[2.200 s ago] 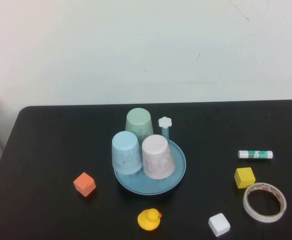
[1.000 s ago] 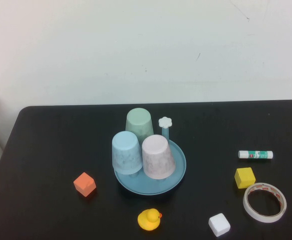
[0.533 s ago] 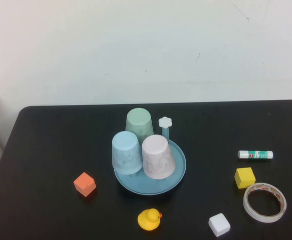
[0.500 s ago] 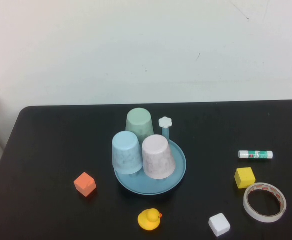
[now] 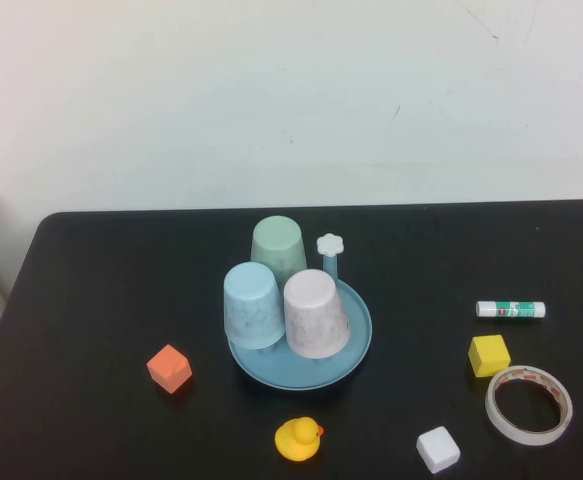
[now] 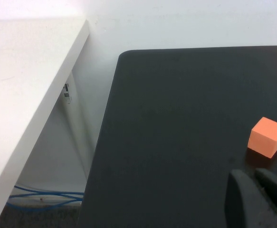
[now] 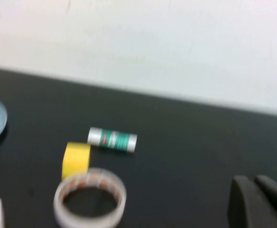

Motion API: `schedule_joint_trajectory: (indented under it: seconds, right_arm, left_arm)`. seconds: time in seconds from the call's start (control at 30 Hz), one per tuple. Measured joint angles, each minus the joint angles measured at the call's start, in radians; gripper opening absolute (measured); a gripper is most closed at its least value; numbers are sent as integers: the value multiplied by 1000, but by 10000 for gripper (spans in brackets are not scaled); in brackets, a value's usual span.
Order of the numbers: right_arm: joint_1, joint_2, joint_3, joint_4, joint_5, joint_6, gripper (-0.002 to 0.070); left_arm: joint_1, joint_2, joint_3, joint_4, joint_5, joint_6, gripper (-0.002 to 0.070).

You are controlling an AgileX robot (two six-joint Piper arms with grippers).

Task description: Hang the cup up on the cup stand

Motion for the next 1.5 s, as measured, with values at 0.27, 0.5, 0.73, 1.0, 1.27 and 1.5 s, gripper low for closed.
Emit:
schedule_joint_trajectory:
  seconds: [0.27, 0.5, 0.73, 1.0, 1.27, 1.5]
  right_arm:
    - [0, 0, -2, -27, 122, 89, 0]
    - [0, 0, -4, -35, 126, 87, 0]
    - [0, 0, -4, -37, 126, 78, 0]
    - [0, 0, -4, -62, 127, 66, 0]
    - [-2, 0, -4, -69, 127, 28, 0]
    - [-33, 0, -4, -67, 127, 113, 0]
  left_arm:
    - [0, 0, 0, 0, 0, 0, -1]
    - [0, 0, 0, 0, 0, 0, -1]
    - [0, 0, 0, 0, 0, 0, -1]
    - [0, 0, 0, 0, 0, 0, -1]
    - [0, 0, 0, 0, 0, 0, -1]
    - [0, 0, 0, 0, 0, 0, -1]
